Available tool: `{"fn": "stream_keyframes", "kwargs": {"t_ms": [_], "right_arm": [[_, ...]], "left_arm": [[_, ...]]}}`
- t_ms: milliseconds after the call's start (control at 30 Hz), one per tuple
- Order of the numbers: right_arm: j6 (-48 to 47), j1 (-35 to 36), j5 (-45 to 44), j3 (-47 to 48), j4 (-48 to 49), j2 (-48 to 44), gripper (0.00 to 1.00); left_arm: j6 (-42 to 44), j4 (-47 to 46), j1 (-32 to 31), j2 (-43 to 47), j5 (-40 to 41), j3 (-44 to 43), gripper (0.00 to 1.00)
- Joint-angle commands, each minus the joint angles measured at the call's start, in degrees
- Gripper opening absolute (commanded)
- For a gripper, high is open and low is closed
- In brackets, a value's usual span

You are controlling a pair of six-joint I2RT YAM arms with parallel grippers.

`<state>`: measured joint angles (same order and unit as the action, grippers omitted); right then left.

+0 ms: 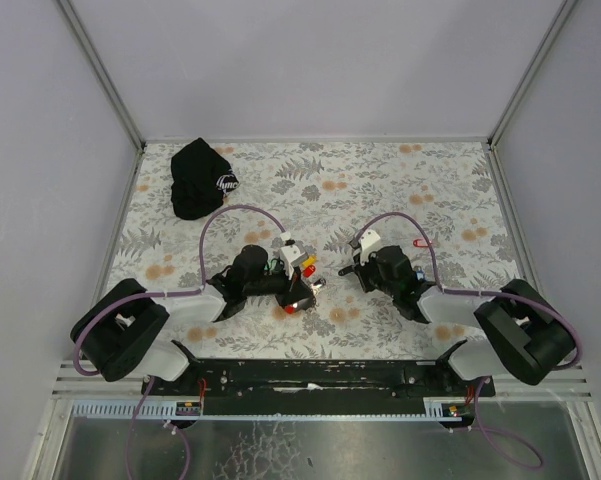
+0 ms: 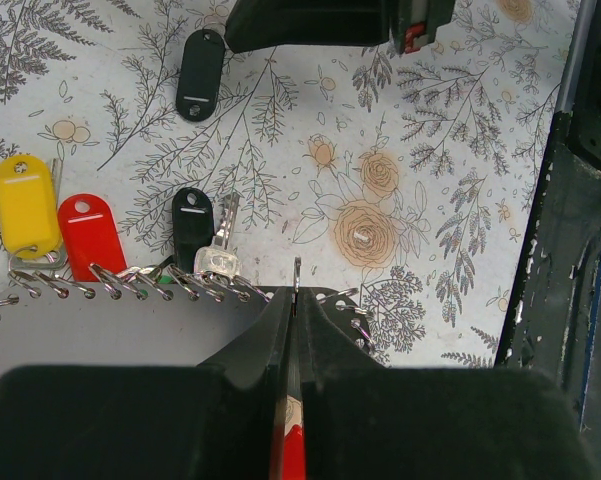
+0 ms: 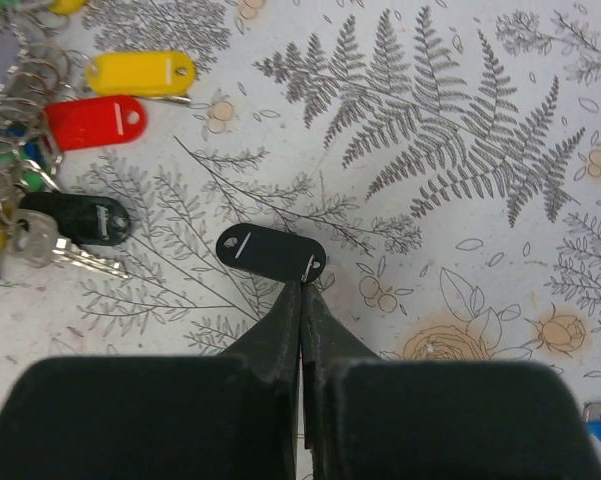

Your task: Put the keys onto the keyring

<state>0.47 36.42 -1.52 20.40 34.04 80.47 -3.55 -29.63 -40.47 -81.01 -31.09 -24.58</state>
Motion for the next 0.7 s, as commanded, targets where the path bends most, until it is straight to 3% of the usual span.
{"fn": "stream_keyframes", "kwargs": {"t_ms": [0, 167, 267, 400, 667], "right_arm": [[-1.49, 0.49, 5.57, 4.58, -6.17, -3.95, 0.00], [-1.92, 0.49, 10.41, 9.35, -16.27, -7.08, 0.00], [-3.53, 0.49, 12.94, 12.14, -22.48, -9.24, 0.05], [-6.22, 0.49, 15.42, 13.59, -26.77, -13.05, 0.00], [-10.82, 0.49, 21.46, 15.64, -33.84, -17.27, 0.00]], "left_arm": [[1.18, -1.44, -0.23, 0.58, -0.38, -1.22, 0.01], [1.26, -2.78, -0.23, 2.14, -0.04, -0.11, 0.01], [1.43, -4.18, -0.25, 3.22, -0.27, 0.93, 0.00], [1.71, -6.81, -0.23, 4.99, -0.99, 2.73, 0.00], [1.79, -9.51, -0.23, 7.02, -1.68, 4.65, 0.00]]}}
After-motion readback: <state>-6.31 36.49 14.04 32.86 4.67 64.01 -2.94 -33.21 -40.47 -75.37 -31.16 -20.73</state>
